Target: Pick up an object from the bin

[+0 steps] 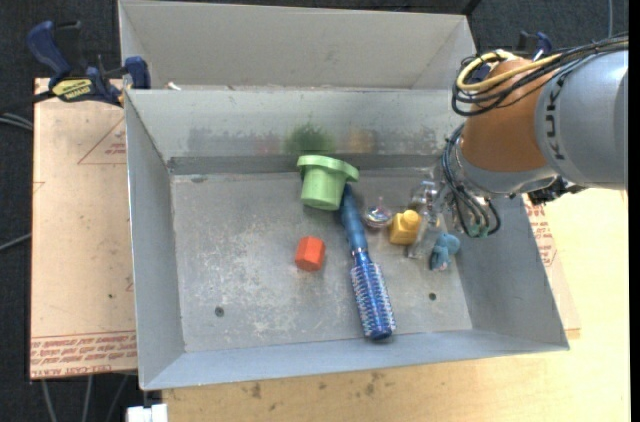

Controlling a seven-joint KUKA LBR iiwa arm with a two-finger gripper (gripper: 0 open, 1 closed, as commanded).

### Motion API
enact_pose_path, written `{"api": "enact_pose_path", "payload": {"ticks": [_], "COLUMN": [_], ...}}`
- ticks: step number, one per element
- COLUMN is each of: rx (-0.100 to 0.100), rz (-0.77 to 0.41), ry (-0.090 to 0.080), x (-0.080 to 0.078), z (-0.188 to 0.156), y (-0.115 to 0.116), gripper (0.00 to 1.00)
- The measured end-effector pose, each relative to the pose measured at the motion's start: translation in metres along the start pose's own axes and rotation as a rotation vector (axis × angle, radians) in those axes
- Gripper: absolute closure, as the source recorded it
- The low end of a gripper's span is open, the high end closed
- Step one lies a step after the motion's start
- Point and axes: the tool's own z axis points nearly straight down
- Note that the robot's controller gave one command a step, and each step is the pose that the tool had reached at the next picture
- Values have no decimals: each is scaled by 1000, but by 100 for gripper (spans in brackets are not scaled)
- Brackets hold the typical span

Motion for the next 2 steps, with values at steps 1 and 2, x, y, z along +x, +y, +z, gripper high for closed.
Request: {"api": "enact_pose_path", "payload": {"ticks": [1,2], "rx": [0,1], "rz": [-96,-124], "ry": [-4,-10], "x": [-30,-5], "z": [0,-211], "y": [-23,-3], "gripper": [100,100]}}
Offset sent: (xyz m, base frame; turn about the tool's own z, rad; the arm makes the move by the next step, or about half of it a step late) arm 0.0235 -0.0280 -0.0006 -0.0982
